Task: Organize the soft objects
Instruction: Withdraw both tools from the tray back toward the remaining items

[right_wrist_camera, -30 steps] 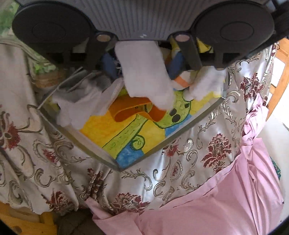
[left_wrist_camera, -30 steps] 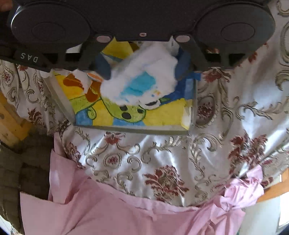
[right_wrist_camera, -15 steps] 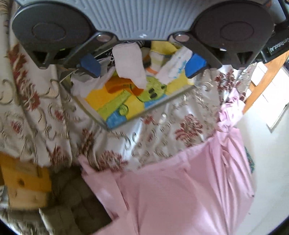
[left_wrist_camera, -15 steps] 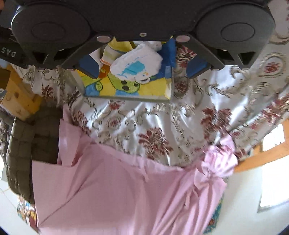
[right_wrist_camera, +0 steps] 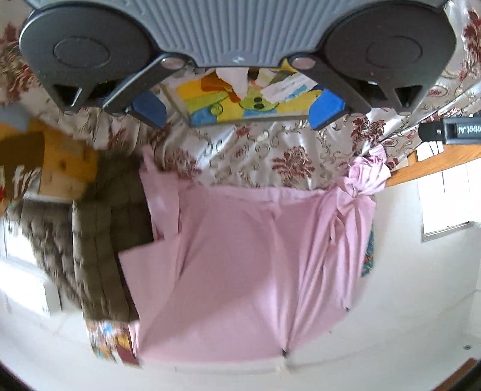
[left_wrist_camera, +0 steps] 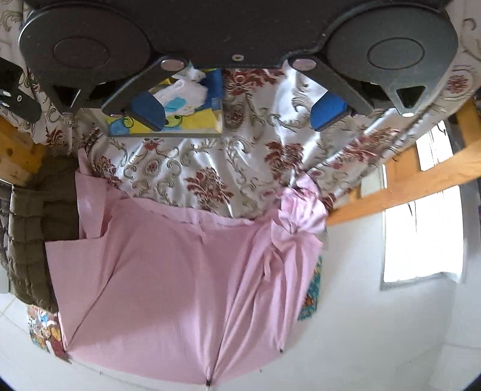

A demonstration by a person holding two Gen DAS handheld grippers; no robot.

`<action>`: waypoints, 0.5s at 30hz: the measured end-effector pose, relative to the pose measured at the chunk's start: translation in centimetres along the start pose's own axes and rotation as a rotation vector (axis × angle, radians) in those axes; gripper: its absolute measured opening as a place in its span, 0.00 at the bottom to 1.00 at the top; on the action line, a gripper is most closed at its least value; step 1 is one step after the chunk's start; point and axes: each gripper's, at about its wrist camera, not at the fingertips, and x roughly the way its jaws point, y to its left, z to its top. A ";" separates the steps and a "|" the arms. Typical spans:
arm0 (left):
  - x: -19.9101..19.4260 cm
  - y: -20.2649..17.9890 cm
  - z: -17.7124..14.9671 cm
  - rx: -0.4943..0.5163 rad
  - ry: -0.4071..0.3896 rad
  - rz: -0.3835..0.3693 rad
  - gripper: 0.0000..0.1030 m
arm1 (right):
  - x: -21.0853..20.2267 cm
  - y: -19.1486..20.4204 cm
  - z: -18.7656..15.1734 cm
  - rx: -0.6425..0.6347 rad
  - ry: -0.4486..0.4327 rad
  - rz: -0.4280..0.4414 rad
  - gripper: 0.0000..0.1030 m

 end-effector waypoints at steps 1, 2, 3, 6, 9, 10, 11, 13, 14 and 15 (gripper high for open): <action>-0.6 0.2 -0.2 0.002 -0.006 -0.002 0.99 | -0.8 0.3 -0.1 -0.006 -0.013 0.002 1.00; -1.3 0.4 -0.4 0.006 -0.013 -0.002 0.99 | -1.5 0.6 -0.2 -0.005 -0.029 0.003 1.00; -1.9 0.5 -0.5 0.014 -0.020 0.002 0.99 | -2.3 0.8 -0.3 0.000 -0.044 -0.001 1.00; -3.4 0.3 -1.1 0.135 -0.033 -0.001 0.99 | -4.2 1.2 -0.6 -0.011 -0.042 0.003 1.00; -4.8 0.3 -2.5 0.211 -0.043 0.004 0.99 | -5.5 1.2 -1.4 0.003 -0.014 0.027 1.00; -5.1 0.5 -3.0 0.217 -0.039 0.004 0.99 | -5.9 1.2 -1.7 0.006 0.003 0.028 1.00; -5.3 0.8 -3.4 0.213 -0.034 0.004 0.99 | -6.2 1.3 -2.0 0.002 0.018 0.026 1.00; -5.6 1.3 -4.0 0.201 -0.012 0.005 0.99 | -6.8 1.4 -2.7 -0.014 0.052 0.025 1.00; -5.6 1.5 -4.2 0.199 0.008 0.003 0.99 | -6.9 1.5 -2.8 -0.021 0.068 0.026 1.00; -5.5 1.7 -4.4 0.199 0.030 -0.004 0.99 | -7.1 1.6 -3.0 -0.024 0.083 0.027 1.00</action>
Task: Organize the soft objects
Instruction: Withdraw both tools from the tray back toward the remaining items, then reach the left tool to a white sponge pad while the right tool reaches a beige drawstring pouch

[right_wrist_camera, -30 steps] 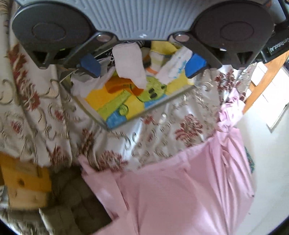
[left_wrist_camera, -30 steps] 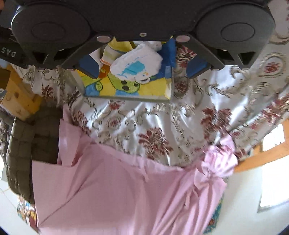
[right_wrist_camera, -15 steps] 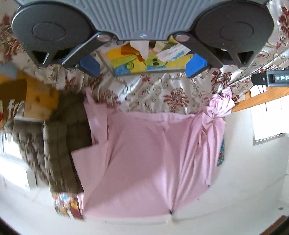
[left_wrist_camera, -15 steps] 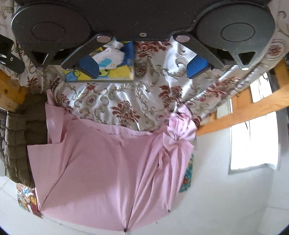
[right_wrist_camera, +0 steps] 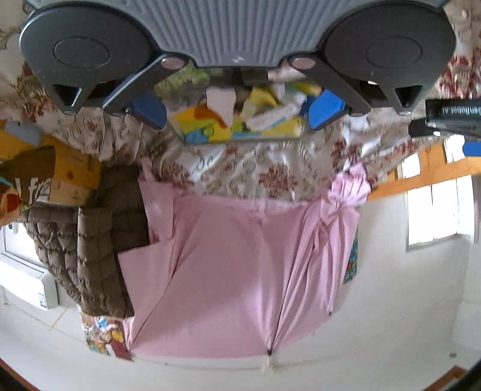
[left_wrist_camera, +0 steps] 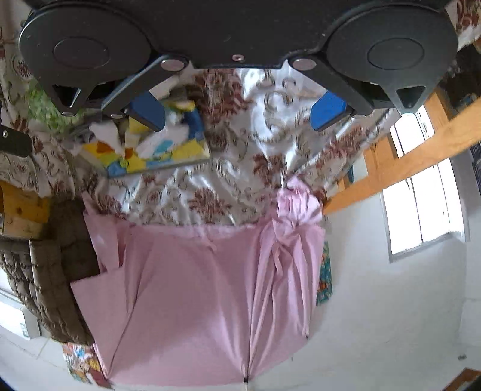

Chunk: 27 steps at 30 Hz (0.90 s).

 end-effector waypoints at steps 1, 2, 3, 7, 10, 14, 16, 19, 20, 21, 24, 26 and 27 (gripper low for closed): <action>0.2 0.1 -0.2 -0.002 0.038 -0.021 0.99 | 0.0 0.1 -0.2 -0.001 0.014 0.000 1.00; 0.4 0.2 -0.4 -0.010 0.073 -0.040 0.99 | -0.1 0.2 -0.4 -0.001 0.027 -0.001 1.00; 0.9 0.3 -0.7 -0.025 0.119 -0.059 0.99 | -0.1 0.3 -0.6 0.003 0.041 0.005 1.00; 2.7 1.3 -2.0 -0.114 0.261 -0.064 0.99 | 0.5 1.0 -1.6 -0.014 0.111 0.033 1.00; 3.9 1.9 -2.6 -0.160 0.350 -0.028 0.99 | 1.5 1.5 -2.3 -0.031 0.167 0.054 1.00; 5.1 2.2 -3.2 -0.183 0.429 -0.018 0.99 | 2.6 2.2 -3.1 -0.040 0.242 0.087 1.00; 5.4 2.1 -3.4 -0.164 0.441 -0.015 0.99 | 2.9 2.6 -3.4 -0.052 0.261 0.098 1.00; 6.0 1.8 -3.5 -0.137 0.439 0.001 0.99 | 3.4 3.0 -3.8 -0.076 0.272 0.110 1.00; 6.3 1.7 -3.4 -0.133 0.445 -0.001 0.99 | 3.6 3.1 -3.9 -0.086 0.274 0.114 1.00; 6.8 1.7 -3.3 -0.130 0.455 -0.007 0.99 | 3.9 3.2 -4.0 -0.100 0.278 0.117 1.00; 8.9 1.7 -3.1 -0.104 0.507 -0.052 0.99 | 5.1 3.5 -4.4 -0.167 0.281 0.126 1.00; 10.6 1.8 -3.1 -0.100 0.538 -0.070 0.99 | 6.2 3.6 -4.7 -0.224 0.286 0.135 1.00; 11.3 1.9 -3.2 -0.103 0.543 -0.076 0.99 | 6.7 3.6 -5.0 -0.246 0.285 0.136 1.00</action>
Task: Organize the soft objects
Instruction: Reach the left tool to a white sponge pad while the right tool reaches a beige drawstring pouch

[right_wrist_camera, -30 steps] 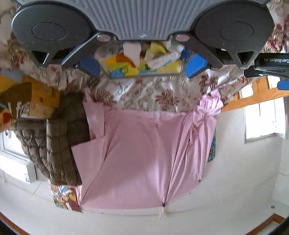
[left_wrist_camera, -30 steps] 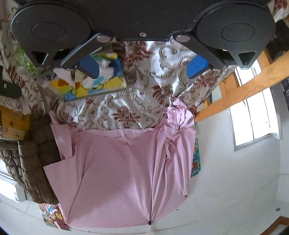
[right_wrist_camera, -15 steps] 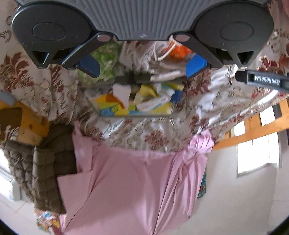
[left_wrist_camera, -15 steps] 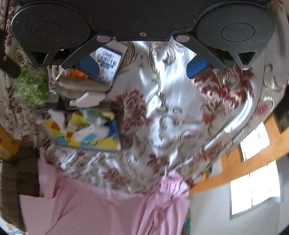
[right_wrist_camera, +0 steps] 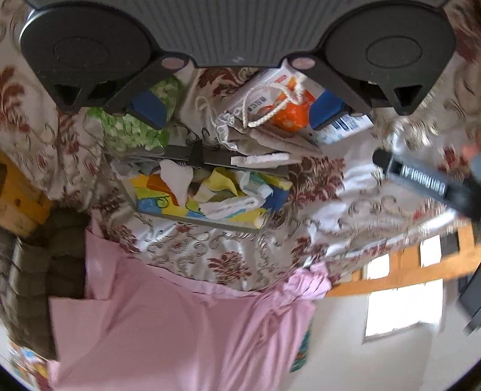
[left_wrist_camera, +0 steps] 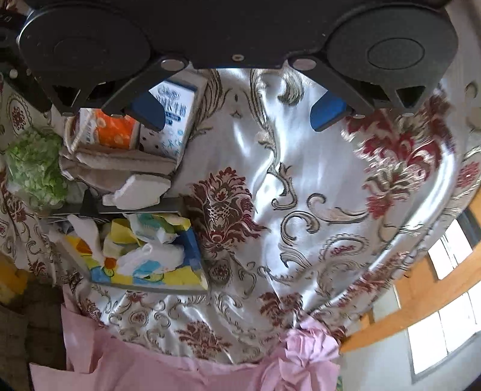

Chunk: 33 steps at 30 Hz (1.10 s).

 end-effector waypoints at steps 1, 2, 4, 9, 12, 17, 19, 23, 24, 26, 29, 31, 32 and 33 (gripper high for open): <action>0.6 0.1 0.5 0.004 0.001 -0.007 0.99 | 0.5 -0.1 0.0 -0.013 0.001 -0.001 1.00; 1.1 0.1 0.7 0.011 -0.002 -0.006 0.99 | 1.1 -0.3 -0.1 -0.020 0.002 0.002 1.00; 2.0 0.2 1.4 0.025 -0.015 -0.023 0.99 | 2.1 -0.9 0.0 -0.009 0.004 0.026 1.00; 4.7 -0.1 3.5 0.048 -0.026 -0.120 0.99 | 4.9 -2.1 1.0 0.012 0.052 0.101 1.00; 6.3 -0.9 4.7 0.106 -0.042 -0.181 0.99 | 6.6 -2.5 1.3 0.006 0.100 0.173 0.99; 8.4 -2.6 6.2 0.215 -0.060 -0.239 0.99 | 8.0 -1.9 1.4 -0.039 0.113 0.206 0.99; 9.3 -3.0 6.5 0.237 -0.049 -0.252 0.99 | 8.5 -1.6 1.5 -0.058 0.113 0.211 0.99; 10.7 -3.3 6.6 0.239 -0.029 -0.282 0.99 | 9.8 -1.2 1.7 -0.069 0.124 0.219 0.99; 10.9 -3.4 6.7 0.239 -0.028 -0.293 0.99 | 10.0 -1.2 1.7 -0.067 0.128 0.225 0.99; 11.4 -3.6 6.9 0.236 -0.025 -0.326 0.99 | 10.4 -1.2 1.7 -0.070 0.128 0.228 0.99; 12.0 -4.1 6.9 0.255 -0.023 -0.374 0.99 | 10.8 -1.1 1.5 -0.070 0.138 0.238 0.99; 12.6 -4.6 6.8 0.272 -0.018 -0.385 0.99 | 11.1 -1.0 1.4 -0.076 0.142 0.238 0.99; 13.0 -4.8 6.8 0.273 -0.012 -0.391 0.99 | 11.3 -0.9 1.4 -0.079 0.143 0.237 0.99; 13.3 -4.9 6.9 0.268 -0.001 -0.398 0.99 | 11.4 -0.9 1.4 -0.081 0.145 0.238 0.99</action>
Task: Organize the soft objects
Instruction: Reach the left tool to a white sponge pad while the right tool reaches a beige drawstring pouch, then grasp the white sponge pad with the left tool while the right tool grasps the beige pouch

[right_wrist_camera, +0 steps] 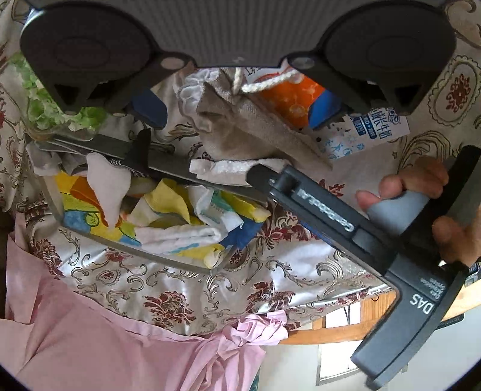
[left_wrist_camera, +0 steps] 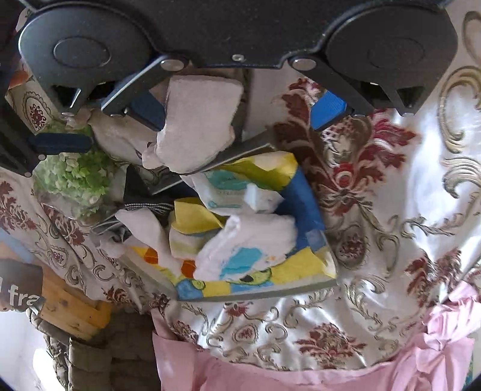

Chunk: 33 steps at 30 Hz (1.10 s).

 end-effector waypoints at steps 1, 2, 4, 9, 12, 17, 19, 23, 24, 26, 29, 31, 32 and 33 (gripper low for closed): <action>0.4 0.1 0.1 -0.010 0.010 -0.009 0.99 | 0.1 0.0 0.0 -0.002 0.001 0.001 0.99; 0.7 0.2 0.1 -0.025 0.019 -0.020 0.99 | 0.2 0.0 0.0 0.000 0.000 0.003 0.99; 1.3 0.6 0.1 -0.064 0.032 -0.043 0.99 | 0.4 -0.1 0.1 0.008 -0.002 0.004 0.99; 2.2 1.6 -0.1 -0.163 0.050 -0.097 0.99 | 0.6 -0.3 0.1 0.023 -0.007 0.007 0.99; 2.5 2.1 -0.3 -0.202 0.060 -0.129 0.95 | 0.7 -0.5 0.2 0.038 -0.004 0.017 0.98; 2.6 2.6 -0.3 -0.241 0.073 -0.185 0.84 | 0.7 -0.8 0.0 0.059 -0.006 0.034 0.95; 2.6 2.7 -0.3 -0.250 0.076 -0.200 0.81 | 0.8 -0.9 0.0 0.069 -0.004 0.041 0.93; 2.6 2.9 -0.4 -0.261 0.074 -0.234 0.71 | 0.8 -0.8 0.0 0.076 -0.007 0.049 0.89; 2.6 2.9 -0.4 -0.267 0.073 -0.245 0.67 | 0.8 -0.8 0.0 0.080 -0.008 0.053 0.88; 2.5 3.0 -0.6 -0.280 0.067 -0.270 0.60 | 0.8 -0.8 -0.1 0.090 -0.007 0.058 0.87; 2.5 3.2 -1.0 -0.299 0.059 -0.283 0.60 | 0.7 -1.0 -0.2 0.114 -0.005 0.074 0.85; 2.5 3.4 -1.2 -0.313 0.059 -0.294 0.60 | 0.6 -1.1 -0.3 0.123 -0.006 0.080 0.83; 2.6 3.6 -1.2 -0.319 0.060 -0.298 0.60 | 0.6 -1.0 -0.3 0.123 -0.008 0.080 0.82; 2.6 3.7 -1.2 -0.324 0.061 -0.301 0.60 | 0.6 -1.0 -0.4 0.124 -0.009 0.080 0.82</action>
